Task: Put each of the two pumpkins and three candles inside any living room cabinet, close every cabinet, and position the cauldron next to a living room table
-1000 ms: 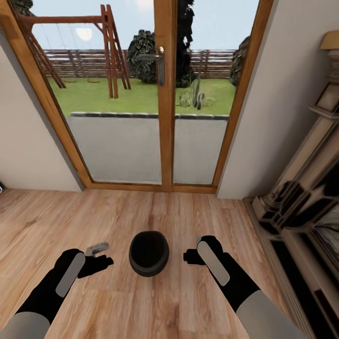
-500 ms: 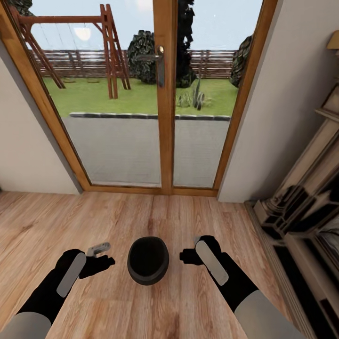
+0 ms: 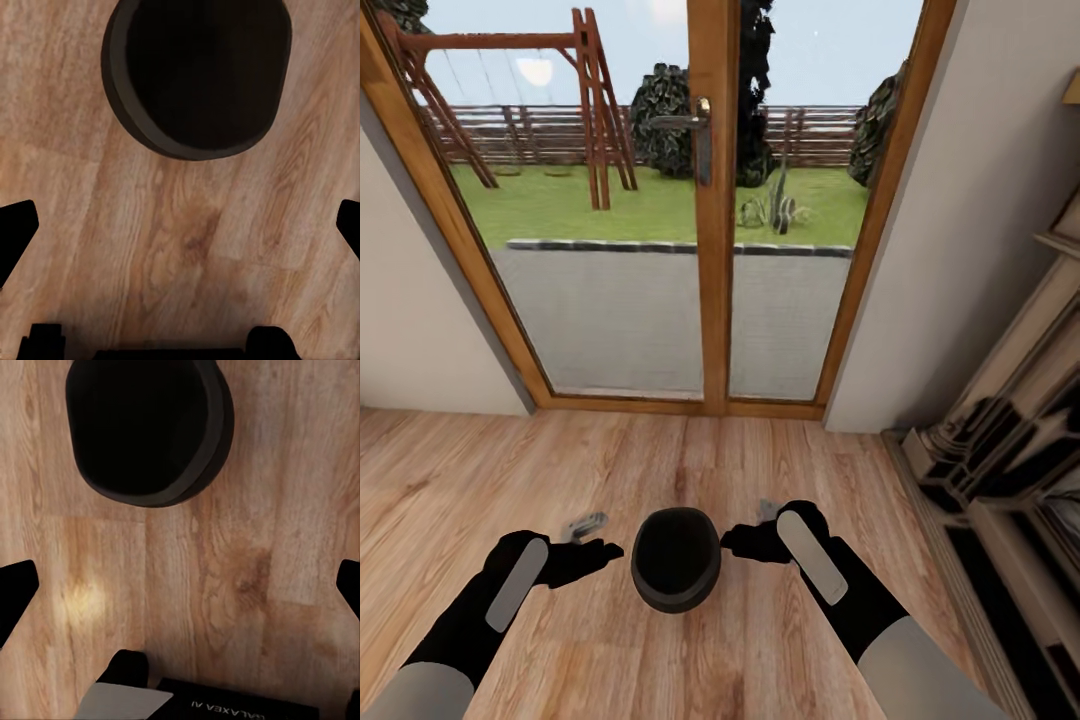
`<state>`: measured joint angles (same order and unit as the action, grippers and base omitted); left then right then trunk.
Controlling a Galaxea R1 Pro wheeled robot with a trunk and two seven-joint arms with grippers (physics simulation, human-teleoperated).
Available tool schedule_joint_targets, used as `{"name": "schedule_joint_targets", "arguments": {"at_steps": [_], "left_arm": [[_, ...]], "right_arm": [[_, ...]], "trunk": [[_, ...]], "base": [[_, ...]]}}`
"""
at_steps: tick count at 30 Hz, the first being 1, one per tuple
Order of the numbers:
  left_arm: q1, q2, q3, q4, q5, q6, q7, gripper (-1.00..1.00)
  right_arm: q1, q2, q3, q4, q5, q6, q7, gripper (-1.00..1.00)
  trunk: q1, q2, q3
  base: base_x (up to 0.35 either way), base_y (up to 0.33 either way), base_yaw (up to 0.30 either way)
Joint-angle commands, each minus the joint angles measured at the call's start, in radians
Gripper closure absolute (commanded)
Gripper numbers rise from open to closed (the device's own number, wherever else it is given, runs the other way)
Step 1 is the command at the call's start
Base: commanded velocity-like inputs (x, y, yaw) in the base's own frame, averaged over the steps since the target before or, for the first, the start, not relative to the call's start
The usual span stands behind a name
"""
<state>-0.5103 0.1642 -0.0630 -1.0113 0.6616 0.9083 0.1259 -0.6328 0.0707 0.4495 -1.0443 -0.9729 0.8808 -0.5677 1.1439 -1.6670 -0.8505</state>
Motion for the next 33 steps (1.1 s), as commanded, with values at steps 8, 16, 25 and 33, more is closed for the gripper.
{"name": "schedule_joint_targets", "arguments": {"at_steps": [8,16,25,33], "left_arm": [[0.000,0.001,-0.003,-0.001,0.007,0.000,0.011,-1.00],[0.000,0.000,-0.003,-0.001,0.006,0.000,0.011,-1.00],[0.000,0.000,-0.003,-0.001,0.005,-0.002,0.011,-1.00],[0.000,0.000,-0.003,-0.001,0.006,-0.003,0.011,-1.00]], "right_arm": [[-0.001,0.000,0.003,0.001,-0.009,-0.007,-0.008,-1.00],[-0.001,0.000,0.001,-0.003,-0.009,-0.012,-0.007,-1.00],[-0.001,0.000,0.001,-0.006,-0.011,-0.046,-0.003,-1.00],[-0.001,0.000,0.001,-0.006,-0.014,-0.048,-0.002,-1.00]], "trunk": [[0.000,0.000,-0.001],[0.000,0.000,-0.001],[0.000,0.000,-0.001],[0.000,0.000,-0.001]], "base": [[0.135,0.010,0.000],[0.043,0.083,0.000],[0.005,0.073,0.000],[0.001,0.066,-0.023]]}}
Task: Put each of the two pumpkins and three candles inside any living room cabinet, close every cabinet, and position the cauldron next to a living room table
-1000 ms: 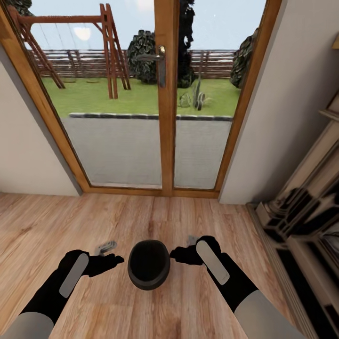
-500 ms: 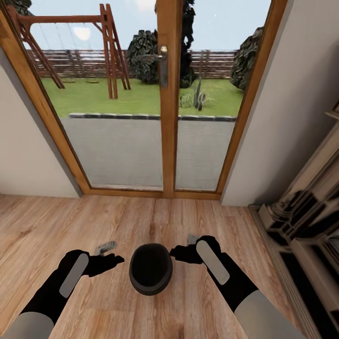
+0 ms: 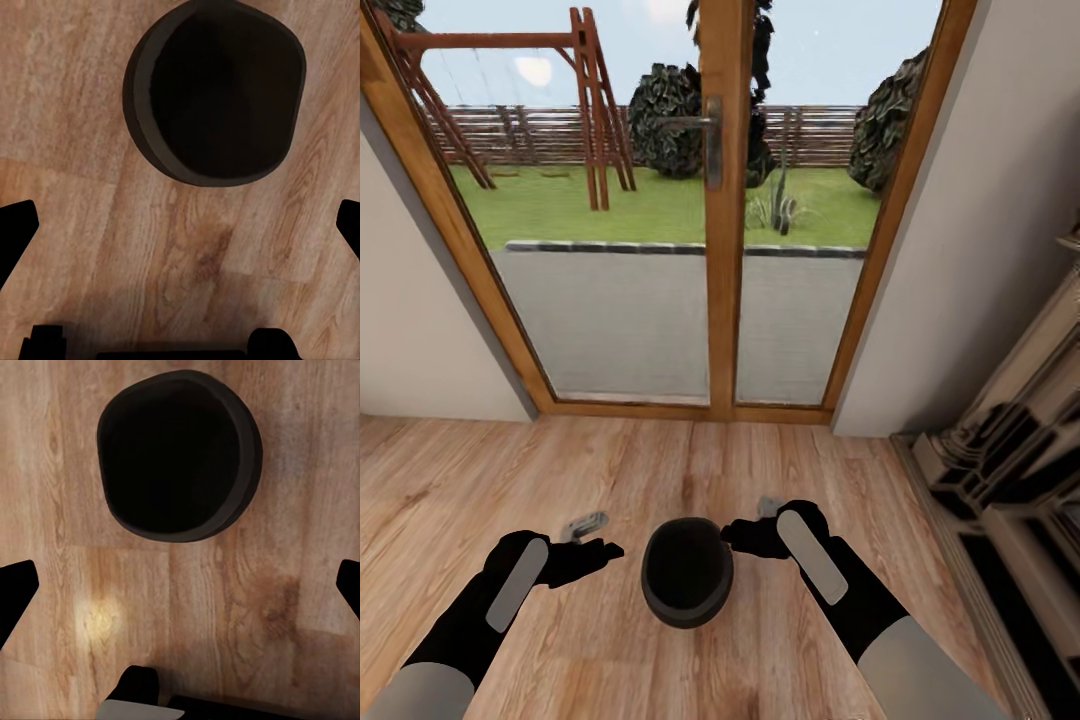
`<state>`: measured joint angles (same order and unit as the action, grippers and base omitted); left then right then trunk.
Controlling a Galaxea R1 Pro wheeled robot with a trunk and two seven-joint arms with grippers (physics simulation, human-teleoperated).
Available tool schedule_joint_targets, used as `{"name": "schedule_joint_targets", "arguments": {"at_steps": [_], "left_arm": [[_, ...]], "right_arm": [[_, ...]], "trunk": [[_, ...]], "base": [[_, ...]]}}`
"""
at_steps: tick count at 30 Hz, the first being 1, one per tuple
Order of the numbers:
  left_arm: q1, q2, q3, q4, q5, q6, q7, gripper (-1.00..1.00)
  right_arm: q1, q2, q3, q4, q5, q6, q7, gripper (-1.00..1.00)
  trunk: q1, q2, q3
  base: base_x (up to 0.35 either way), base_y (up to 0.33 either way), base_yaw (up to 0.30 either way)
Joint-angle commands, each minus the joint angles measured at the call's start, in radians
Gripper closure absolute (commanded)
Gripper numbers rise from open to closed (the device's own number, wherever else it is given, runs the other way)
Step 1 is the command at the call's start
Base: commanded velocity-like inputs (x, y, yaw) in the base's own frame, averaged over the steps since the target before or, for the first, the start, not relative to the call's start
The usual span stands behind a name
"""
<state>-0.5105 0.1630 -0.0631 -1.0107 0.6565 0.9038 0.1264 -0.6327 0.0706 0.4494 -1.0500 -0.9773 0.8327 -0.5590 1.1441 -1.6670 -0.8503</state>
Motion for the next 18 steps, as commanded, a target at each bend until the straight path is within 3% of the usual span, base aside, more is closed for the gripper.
{"name": "schedule_joint_targets", "arguments": {"at_steps": [1,7,18], "left_arm": [[0.000,0.001,-0.003,-0.001,0.010,0.002,0.010,-1.00],[0.000,0.001,-0.004,-0.001,0.010,0.000,0.010,-1.00],[0.000,0.000,-0.004,-0.002,0.009,0.000,0.011,-1.00]], "right_arm": [[-0.001,0.000,0.001,-0.001,-0.012,0.000,-0.010,-1.00],[-0.001,0.000,-0.002,0.000,-0.014,0.000,0.041,-1.00],[-0.001,0.000,-0.002,0.002,-0.007,0.000,0.070,-1.00]], "trunk": [[0.000,0.000,-0.001],[0.000,0.000,0.001],[0.000,0.000,0.001]], "base": [[0.000,0.027,-0.171],[0.000,0.007,-0.147],[0.095,0.045,-0.008]]}}
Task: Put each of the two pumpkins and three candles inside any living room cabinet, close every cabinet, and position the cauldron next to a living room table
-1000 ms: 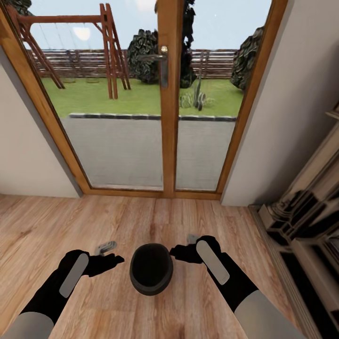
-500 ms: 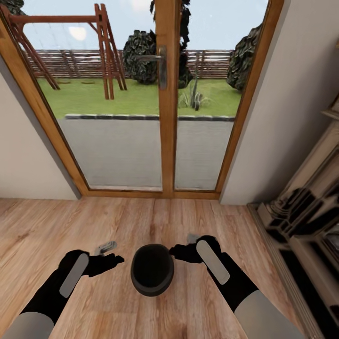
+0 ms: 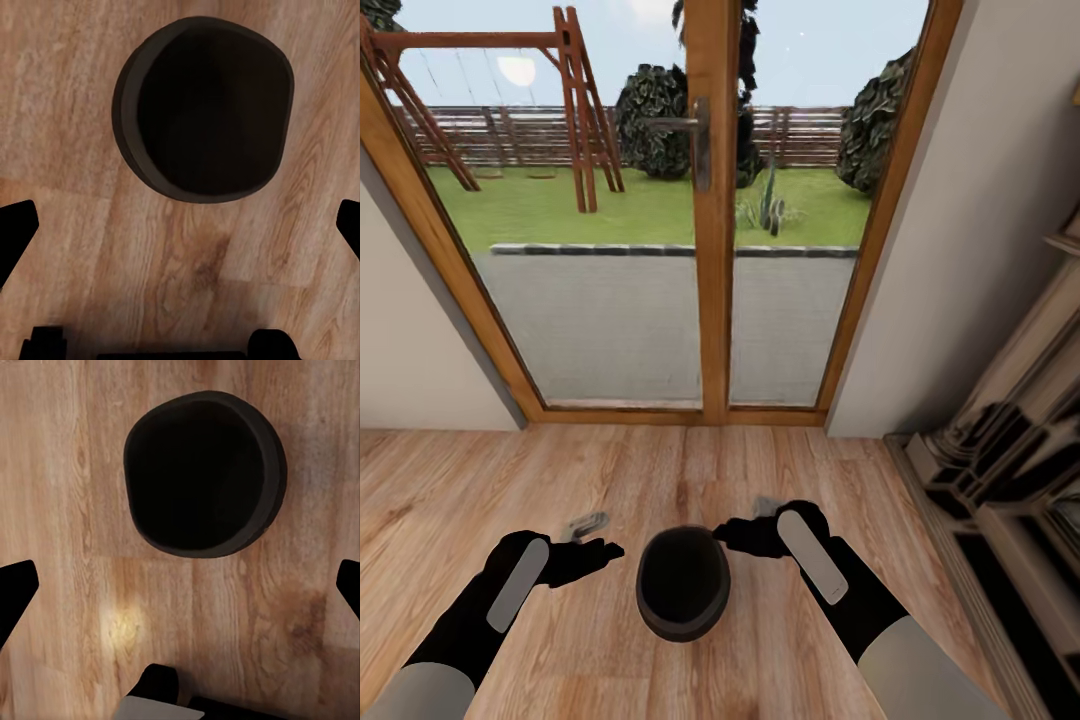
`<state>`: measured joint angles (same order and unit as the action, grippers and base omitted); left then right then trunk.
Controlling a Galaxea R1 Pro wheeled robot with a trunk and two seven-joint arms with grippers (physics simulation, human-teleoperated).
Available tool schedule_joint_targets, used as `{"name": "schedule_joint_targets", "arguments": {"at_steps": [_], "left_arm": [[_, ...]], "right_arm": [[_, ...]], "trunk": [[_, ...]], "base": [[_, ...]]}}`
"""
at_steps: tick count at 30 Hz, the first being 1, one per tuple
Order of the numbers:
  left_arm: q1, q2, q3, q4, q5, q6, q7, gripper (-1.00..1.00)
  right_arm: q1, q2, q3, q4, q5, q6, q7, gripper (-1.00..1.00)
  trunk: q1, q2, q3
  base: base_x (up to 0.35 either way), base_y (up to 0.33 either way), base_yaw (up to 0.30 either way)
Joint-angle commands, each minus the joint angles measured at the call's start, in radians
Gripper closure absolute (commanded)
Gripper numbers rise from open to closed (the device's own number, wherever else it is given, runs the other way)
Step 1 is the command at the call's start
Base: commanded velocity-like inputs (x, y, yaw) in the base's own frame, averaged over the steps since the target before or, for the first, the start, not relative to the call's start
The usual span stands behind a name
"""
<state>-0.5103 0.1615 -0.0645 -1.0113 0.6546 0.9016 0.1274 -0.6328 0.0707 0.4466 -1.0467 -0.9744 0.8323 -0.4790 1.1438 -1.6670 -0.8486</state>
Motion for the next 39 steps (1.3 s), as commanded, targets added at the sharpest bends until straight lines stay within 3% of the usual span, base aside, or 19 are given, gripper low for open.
{"name": "schedule_joint_targets", "arguments": {"at_steps": [1,11,18,25,31,36,39], "left_arm": [[0.000,0.001,-0.003,-0.001,0.010,0.001,0.010,-1.00],[0.000,-0.002,-0.013,0.000,0.016,-0.005,0.006,-1.00],[0.000,-0.047,-0.026,0.000,0.015,-0.007,-0.002,-1.00],[0.000,-0.052,-0.036,0.020,0.013,-0.007,-0.062,-1.00],[0.000,-0.053,-0.038,0.036,0.011,-0.007,-0.084,-1.00],[0.000,-0.053,-0.038,0.037,0.011,-0.008,-0.086,-1.00],[0.000,-0.053,-0.040,0.037,0.010,-0.014,-0.086,-1.00]], "right_arm": [[-0.001,0.000,0.002,0.000,-0.009,0.001,-0.010,-1.00],[-0.001,0.000,0.010,0.008,-0.005,-0.003,-0.010,-1.00],[-0.001,0.001,0.019,0.037,-0.004,-0.052,-0.010,-1.00],[-0.001,0.002,0.044,0.067,-0.002,-0.076,-0.010,-1.00],[-0.001,0.003,0.048,0.068,0.005,-0.082,-0.010,-1.00],[-0.001,0.018,0.049,0.068,0.063,-0.085,-0.010,-1.00],[-0.001,0.022,0.051,0.069,0.072,-0.095,-0.010,-1.00]], "trunk": [[0.000,0.000,-0.001],[0.000,0.000,-0.001],[0.000,0.000,-0.001],[0.000,0.000,-0.001],[0.023,-0.042,-0.020],[0.042,-0.077,-0.035],[0.054,-0.098,-0.045]], "base": [[0.204,0.040,0.000],[0.037,0.007,0.000],[0.000,0.000,0.000],[0.000,0.000,0.000],[0.000,0.000,0.000],[0.000,0.000,0.000],[0.000,0.000,0.000]]}}
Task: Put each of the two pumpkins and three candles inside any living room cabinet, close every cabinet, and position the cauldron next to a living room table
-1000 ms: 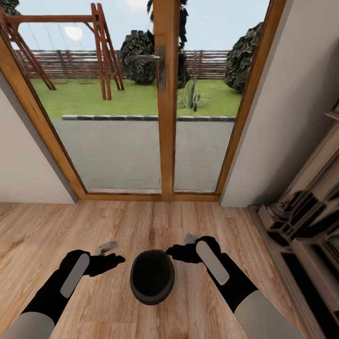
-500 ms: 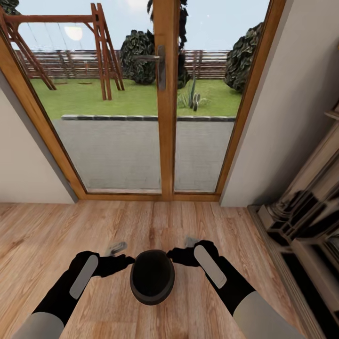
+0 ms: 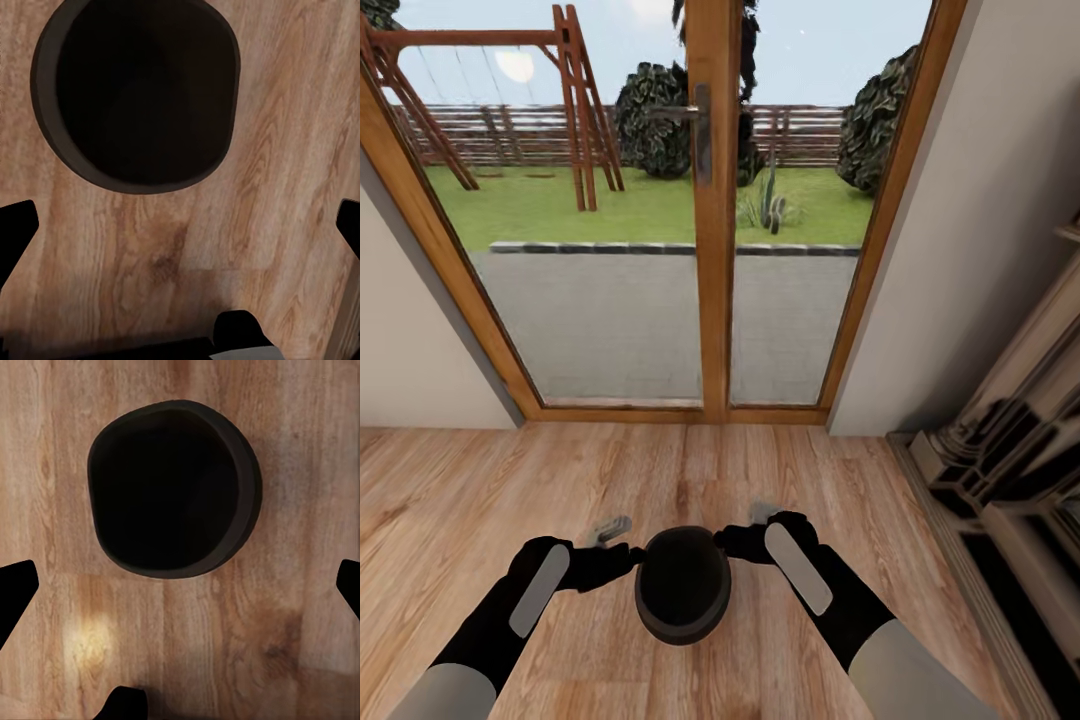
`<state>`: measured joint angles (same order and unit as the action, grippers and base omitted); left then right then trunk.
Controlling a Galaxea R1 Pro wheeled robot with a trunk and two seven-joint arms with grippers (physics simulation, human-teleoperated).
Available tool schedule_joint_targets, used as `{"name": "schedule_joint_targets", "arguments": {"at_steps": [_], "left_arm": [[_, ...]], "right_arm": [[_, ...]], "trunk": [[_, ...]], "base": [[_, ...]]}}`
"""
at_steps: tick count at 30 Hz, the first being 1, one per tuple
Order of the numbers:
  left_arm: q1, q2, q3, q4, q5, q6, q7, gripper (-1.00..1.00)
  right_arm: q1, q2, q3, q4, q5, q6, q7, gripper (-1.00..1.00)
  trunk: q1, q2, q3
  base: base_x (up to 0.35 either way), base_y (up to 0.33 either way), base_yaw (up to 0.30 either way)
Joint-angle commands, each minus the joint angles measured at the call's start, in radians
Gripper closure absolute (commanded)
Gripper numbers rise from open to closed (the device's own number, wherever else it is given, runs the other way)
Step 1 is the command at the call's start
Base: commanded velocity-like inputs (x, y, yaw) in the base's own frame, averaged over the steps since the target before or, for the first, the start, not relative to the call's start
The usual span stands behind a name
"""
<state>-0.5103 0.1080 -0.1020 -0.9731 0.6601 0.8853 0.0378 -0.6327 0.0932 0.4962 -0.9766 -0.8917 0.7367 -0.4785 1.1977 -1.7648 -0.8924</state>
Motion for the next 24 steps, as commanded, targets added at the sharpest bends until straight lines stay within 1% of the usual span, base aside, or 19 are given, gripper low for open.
{"name": "schedule_joint_targets", "arguments": {"at_steps": [1,3,5,7,15,17,18,20,24], "left_arm": [[0.000,0.001,-0.003,-0.001,0.005,-0.004,0.004,-1.00],[0.000,0.001,-0.012,-0.001,0.004,-0.019,0.005,-1.00],[0.000,0.001,-0.031,-0.001,0.003,-0.033,0.005,-1.00],[0.000,0.001,-0.040,-0.001,0.003,-0.037,0.005,-1.00],[0.000,0.001,-0.046,-0.001,0.003,-0.040,0.005,-1.00],[0.000,0.001,-0.046,-0.001,0.003,-0.040,0.005,-1.00],[0.000,0.001,-0.047,-0.001,0.003,-0.040,0.005,-1.00],[0.000,0.001,-0.047,-0.001,0.003,-0.040,0.005,-1.00],[0.000,0.001,-0.047,-0.001,0.003,-0.040,0.005,-1.00]], "right_arm": [[-0.001,0.001,0.009,-0.001,-0.009,-0.003,-0.011,-1.00],[-0.001,0.001,0.035,0.000,-0.006,-0.007,-0.011,-1.00],[-0.001,0.003,0.058,0.001,-0.005,-0.019,-0.011,-1.00],[-0.001,0.003,0.065,0.001,-0.004,-0.025,-0.011,-1.00],[-0.001,0.005,0.070,0.002,-0.005,-0.030,-0.014,-1.00],[-0.001,0.013,0.070,0.005,-0.005,-0.030,-0.017,-1.00],[-0.001,0.026,0.070,0.012,-0.005,-0.031,-0.018,-1.00],[-0.001,0.039,0.070,0.022,-0.004,-0.031,-0.019,-1.00],[-0.001,0.046,0.070,0.030,0.003,-0.032,-0.020,-1.00]], "trunk": [[0.004,-0.008,-0.004],[0.012,-0.022,-0.010],[0.019,-0.036,-0.017],[0.027,-0.050,-0.023],[0.058,-0.106,-0.048],[0.065,-0.120,-0.054],[0.069,-0.127,-0.057],[0.077,-0.141,-0.064],[0.092,-0.169,-0.076]], "base": [[0.000,0.000,0.000],[0.000,0.000,0.000],[0.000,0.000,0.000],[0.000,0.000,0.000],[0.000,0.000,0.000],[0.000,0.000,0.000],[0.000,0.000,0.000],[0.000,0.000,0.000],[0.000,0.000,0.000]]}}
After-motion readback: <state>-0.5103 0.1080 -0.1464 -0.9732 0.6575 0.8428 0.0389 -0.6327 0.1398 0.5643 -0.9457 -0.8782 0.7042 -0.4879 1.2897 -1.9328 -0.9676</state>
